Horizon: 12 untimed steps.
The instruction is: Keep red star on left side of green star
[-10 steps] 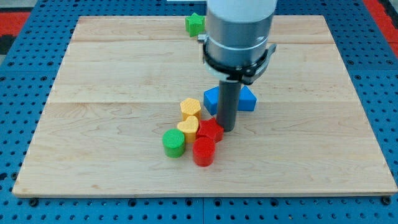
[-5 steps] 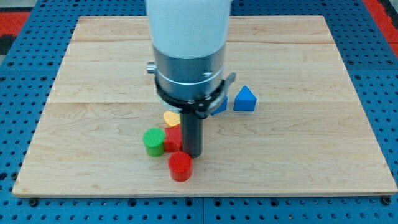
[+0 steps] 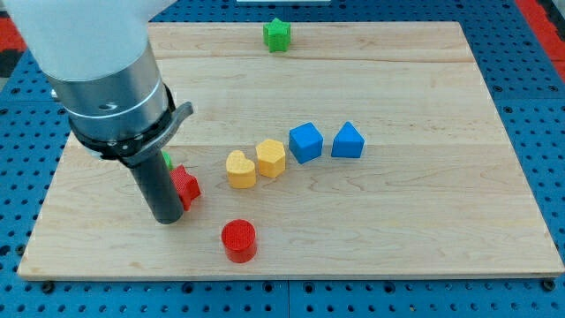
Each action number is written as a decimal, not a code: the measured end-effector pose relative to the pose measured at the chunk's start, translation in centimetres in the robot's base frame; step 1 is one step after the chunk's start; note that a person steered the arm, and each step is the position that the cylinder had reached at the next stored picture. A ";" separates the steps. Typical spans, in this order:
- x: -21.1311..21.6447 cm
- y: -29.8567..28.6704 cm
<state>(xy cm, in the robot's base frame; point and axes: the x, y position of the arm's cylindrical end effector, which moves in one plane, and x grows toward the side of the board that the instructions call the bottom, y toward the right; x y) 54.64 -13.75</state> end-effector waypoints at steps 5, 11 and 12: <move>-10.9 2.5; -17.5 4.7; -13.5 4.7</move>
<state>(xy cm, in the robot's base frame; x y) 41.13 -9.05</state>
